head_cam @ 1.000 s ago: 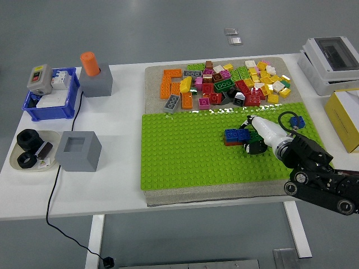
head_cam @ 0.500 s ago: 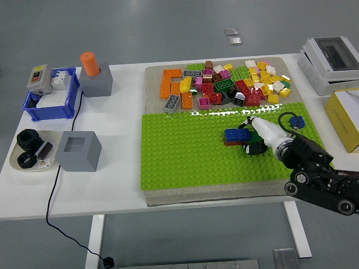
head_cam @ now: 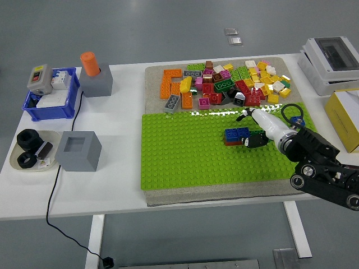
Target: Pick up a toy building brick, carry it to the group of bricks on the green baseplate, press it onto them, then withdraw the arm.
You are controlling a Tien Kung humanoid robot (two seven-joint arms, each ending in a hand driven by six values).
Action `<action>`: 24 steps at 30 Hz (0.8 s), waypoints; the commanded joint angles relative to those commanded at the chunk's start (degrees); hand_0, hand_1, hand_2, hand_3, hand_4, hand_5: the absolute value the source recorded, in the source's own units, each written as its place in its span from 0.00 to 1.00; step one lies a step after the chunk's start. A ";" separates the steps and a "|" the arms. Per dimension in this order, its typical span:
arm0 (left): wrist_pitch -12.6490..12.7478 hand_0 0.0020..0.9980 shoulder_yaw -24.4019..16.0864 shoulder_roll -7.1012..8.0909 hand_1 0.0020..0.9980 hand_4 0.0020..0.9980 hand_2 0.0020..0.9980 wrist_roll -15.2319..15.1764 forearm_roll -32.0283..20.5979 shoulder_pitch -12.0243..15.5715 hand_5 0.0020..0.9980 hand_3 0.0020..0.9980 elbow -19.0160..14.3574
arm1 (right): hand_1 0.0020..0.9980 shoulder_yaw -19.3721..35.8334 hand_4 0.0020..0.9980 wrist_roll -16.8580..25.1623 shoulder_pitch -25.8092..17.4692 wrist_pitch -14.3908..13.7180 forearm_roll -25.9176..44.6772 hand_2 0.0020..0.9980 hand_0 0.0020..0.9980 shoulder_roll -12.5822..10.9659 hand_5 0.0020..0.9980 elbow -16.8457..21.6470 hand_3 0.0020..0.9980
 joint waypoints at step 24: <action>-0.02 0.85 0.01 -0.24 0.90 0.93 0.86 -0.11 -0.47 0.15 0.43 0.63 -0.03 | 1.00 0.67 0.67 0.09 -3.22 -0.93 -6.12 1.00 1.00 -5.09 0.32 6.11 0.68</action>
